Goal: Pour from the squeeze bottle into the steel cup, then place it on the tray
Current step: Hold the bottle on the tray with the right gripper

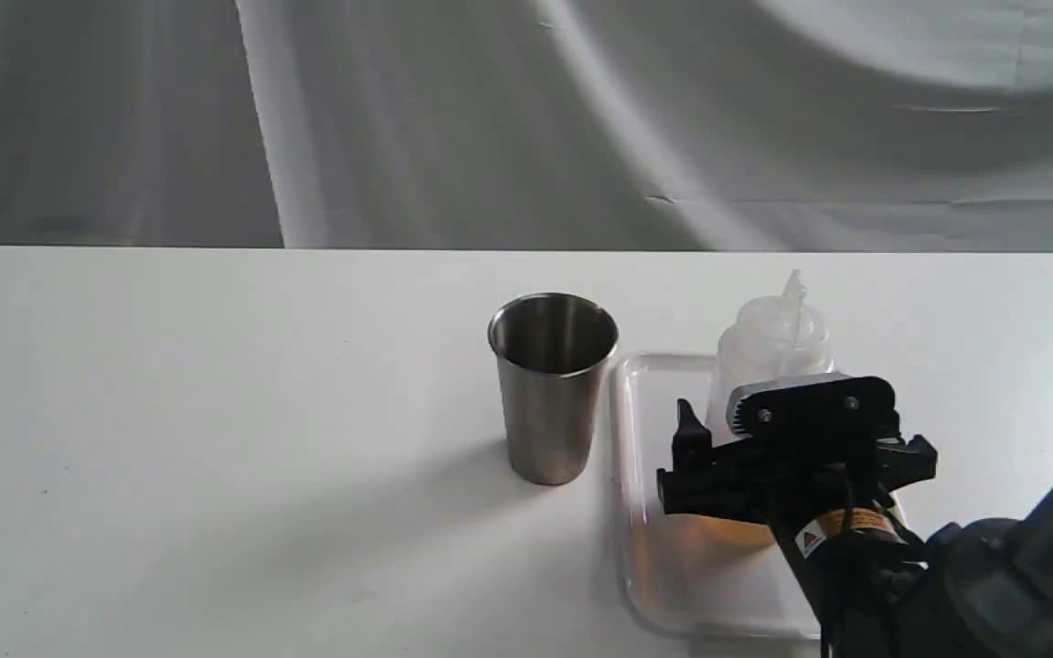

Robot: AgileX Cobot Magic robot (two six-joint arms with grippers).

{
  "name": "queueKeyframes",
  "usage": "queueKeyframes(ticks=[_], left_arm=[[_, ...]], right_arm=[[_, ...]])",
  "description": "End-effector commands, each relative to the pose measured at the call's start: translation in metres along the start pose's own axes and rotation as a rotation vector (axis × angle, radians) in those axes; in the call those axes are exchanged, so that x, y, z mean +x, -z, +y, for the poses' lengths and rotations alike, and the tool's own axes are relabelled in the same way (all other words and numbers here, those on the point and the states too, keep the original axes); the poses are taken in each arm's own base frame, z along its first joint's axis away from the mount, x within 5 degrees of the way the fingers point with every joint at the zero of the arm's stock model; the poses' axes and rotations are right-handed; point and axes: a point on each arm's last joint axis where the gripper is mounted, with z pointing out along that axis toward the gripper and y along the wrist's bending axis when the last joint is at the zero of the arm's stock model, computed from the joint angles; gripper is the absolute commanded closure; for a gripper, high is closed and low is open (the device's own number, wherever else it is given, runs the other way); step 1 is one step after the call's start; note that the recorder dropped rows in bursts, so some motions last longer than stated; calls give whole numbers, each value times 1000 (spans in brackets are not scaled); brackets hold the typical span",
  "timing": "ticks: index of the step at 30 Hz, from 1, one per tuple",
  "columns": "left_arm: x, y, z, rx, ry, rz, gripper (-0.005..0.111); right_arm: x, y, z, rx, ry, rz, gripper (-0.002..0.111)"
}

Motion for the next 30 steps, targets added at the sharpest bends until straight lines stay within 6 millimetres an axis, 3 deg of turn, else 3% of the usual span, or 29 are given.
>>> queueKeyframes(ticks=[1,12,16,30], left_arm=[[1,0,0,2,-1,-8,98],[1,0,0,2,-1,-8,98],[1,0,0,2,-1,-8,98],[1,0,0,2,-1,-8,98]], right_arm=[[-1,0,0,-4,5,-6,19],[-1,0,0,-4,-11,-6,18],[-1,0,1,-5,18,-6,3],[8,11,-5,-3,62,26,3]])
